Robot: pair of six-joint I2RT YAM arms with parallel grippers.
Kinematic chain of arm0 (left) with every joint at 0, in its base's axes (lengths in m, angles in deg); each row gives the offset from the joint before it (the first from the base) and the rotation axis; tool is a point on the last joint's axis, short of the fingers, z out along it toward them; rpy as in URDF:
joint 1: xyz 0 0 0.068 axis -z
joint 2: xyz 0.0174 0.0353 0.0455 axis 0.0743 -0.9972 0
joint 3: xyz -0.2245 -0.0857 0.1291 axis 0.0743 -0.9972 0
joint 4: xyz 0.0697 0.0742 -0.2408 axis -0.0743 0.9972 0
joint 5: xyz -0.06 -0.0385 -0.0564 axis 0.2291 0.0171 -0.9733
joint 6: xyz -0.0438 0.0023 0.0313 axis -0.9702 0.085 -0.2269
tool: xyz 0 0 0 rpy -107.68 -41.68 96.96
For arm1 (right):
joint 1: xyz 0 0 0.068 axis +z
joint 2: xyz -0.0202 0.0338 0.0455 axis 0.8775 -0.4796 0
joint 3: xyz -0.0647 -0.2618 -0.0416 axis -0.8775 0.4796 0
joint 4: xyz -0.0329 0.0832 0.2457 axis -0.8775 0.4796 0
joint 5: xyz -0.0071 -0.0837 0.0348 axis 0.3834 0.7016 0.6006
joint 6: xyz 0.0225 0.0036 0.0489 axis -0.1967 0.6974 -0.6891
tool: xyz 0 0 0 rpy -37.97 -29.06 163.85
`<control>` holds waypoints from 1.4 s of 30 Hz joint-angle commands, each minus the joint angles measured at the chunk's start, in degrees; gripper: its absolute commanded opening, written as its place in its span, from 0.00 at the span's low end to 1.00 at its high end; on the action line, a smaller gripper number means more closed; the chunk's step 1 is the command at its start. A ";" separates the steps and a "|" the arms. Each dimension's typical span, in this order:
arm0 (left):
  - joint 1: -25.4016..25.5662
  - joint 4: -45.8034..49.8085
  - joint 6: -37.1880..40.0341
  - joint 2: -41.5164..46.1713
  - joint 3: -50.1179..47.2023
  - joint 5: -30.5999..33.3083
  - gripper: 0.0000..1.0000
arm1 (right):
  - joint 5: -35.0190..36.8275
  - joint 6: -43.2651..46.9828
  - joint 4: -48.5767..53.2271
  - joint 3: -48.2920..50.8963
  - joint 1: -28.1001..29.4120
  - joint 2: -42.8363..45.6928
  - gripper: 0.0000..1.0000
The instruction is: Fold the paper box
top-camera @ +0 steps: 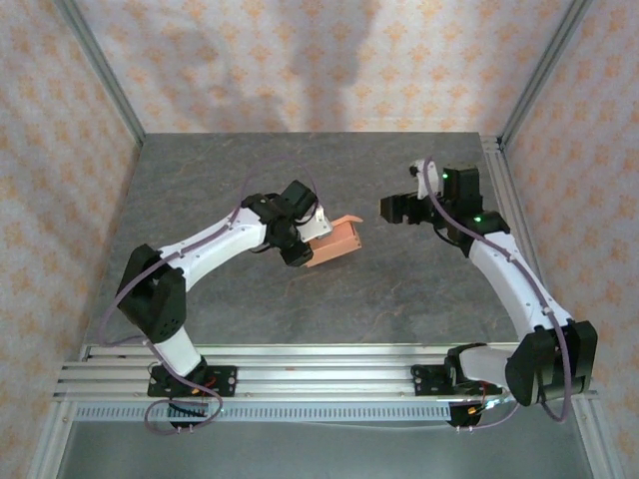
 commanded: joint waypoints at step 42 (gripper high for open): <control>-0.71 11.17 1.67 -8.92 5.98 -1.98 0.39 | -2.56 22.79 14.31 -14.70 12.60 -20.97 0.00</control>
